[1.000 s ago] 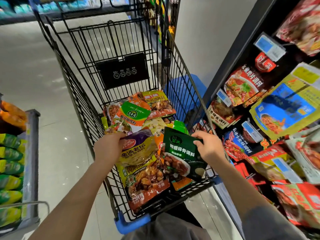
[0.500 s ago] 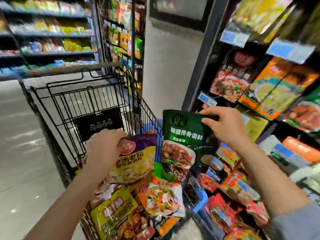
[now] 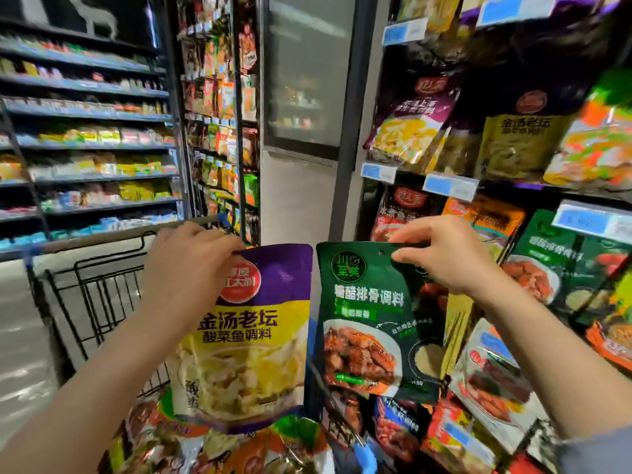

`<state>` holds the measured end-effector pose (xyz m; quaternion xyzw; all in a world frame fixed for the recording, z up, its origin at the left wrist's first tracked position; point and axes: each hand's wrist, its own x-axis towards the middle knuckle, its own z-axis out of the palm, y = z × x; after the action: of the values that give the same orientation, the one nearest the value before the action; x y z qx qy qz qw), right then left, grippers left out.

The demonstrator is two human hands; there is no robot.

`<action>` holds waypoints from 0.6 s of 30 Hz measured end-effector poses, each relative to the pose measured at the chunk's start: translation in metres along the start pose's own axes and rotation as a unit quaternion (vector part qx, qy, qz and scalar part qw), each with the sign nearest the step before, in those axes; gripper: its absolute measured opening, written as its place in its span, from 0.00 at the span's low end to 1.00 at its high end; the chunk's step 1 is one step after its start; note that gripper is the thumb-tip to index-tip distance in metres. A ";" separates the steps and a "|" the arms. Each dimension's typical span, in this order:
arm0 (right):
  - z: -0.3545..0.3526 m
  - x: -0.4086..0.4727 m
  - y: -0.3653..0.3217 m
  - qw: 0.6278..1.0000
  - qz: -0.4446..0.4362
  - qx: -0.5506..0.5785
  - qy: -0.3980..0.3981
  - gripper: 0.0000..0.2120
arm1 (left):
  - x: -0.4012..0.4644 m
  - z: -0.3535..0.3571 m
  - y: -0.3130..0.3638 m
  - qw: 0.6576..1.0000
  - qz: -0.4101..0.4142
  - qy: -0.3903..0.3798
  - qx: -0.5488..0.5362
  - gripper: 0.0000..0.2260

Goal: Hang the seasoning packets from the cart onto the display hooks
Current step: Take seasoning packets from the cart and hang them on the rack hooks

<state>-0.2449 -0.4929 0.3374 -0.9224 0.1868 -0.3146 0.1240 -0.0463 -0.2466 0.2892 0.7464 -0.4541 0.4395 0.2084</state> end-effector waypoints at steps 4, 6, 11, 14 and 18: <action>-0.025 -0.009 0.008 0.999 -0.009 -0.022 0.026 0.07 | 0.016 -0.010 0.020 1.000 -0.006 0.000 -0.026 0.09; -0.037 -0.014 0.011 0.999 -0.008 -0.027 0.038 0.06 | 0.020 -0.012 0.030 0.998 -0.023 0.002 -0.055 0.09; -0.064 -0.031 0.027 0.997 0.008 -0.029 0.077 0.05 | 0.034 -0.007 0.064 0.995 0.007 0.007 -0.095 0.08; -0.079 -0.049 0.044 0.993 0.023 -0.039 0.109 0.05 | 0.044 0.004 0.085 0.995 0.024 -0.003 -0.101 0.08; -0.102 -0.078 0.071 0.985 0.071 -0.048 0.152 0.06 | 0.058 0.023 0.112 0.992 0.038 -0.024 -0.120 0.09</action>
<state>-0.3849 -0.5347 0.3496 -0.8532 0.2837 -0.4319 0.0716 -0.1198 -0.3477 0.3163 0.7086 -0.5367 0.3712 0.2683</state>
